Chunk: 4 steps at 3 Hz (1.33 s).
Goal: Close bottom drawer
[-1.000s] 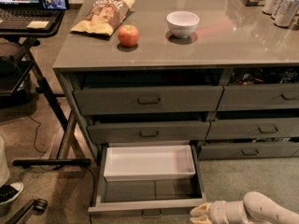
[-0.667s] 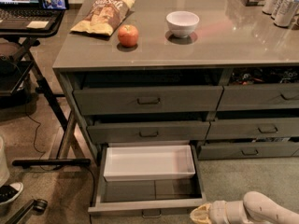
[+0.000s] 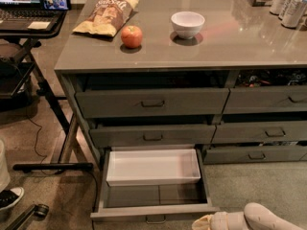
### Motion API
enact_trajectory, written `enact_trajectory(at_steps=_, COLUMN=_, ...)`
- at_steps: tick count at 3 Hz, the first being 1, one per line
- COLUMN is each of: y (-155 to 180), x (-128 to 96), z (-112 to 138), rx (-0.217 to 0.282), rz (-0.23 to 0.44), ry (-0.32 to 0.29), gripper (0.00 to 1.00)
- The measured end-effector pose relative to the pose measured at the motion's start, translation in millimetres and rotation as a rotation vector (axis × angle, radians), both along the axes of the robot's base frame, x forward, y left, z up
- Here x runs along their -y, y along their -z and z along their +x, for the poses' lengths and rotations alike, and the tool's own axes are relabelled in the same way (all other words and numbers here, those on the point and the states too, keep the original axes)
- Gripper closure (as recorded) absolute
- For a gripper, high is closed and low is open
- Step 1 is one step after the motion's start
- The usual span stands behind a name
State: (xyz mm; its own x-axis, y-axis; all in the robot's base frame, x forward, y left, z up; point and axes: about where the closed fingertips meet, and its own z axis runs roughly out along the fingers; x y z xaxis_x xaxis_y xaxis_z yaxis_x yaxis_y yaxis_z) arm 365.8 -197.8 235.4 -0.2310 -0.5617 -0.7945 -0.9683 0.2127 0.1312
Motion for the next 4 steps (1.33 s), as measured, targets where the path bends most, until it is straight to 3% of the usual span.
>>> enact_trajectory(at_steps=2, y=49, x=-20, z=25, rx=0.104, rz=0.07, ry=-0.113, gripper=1.0)
enact_trajectory(at_steps=3, y=52, x=-34, z=42, rx=0.155, rz=0.087, ry=-0.159, gripper=0.81)
enact_trajectory(at_steps=4, y=51, x=-37, z=46, rx=0.17, rz=0.088, ry=-0.164, gripper=0.58)
